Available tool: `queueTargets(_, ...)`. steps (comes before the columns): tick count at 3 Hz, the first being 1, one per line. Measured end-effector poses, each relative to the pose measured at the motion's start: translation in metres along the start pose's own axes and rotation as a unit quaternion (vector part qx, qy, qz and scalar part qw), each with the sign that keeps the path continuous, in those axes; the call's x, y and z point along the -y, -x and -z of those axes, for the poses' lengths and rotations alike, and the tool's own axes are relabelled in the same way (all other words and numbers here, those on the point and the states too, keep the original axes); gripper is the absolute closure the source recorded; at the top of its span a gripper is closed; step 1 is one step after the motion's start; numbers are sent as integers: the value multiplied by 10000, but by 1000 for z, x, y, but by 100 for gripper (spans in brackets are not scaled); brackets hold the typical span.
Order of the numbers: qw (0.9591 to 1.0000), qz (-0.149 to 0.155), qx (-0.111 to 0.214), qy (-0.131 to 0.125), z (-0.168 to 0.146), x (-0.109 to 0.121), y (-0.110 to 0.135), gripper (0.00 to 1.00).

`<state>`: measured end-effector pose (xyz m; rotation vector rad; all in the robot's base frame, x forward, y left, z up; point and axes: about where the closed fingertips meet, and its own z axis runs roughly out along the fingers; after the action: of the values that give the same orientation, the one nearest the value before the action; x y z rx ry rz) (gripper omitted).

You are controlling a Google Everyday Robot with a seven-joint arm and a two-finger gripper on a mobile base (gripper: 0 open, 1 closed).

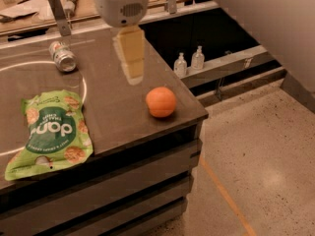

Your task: Pick green rice chip bag

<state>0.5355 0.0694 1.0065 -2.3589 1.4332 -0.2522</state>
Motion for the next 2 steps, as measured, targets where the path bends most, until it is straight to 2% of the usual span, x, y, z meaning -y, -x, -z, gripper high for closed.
queueTargets(1, 9950, 914, 379, -100, -17, 20, 77, 0)
queueTargets(2, 9920, 1156, 490, -133, -20, 23, 99, 0)
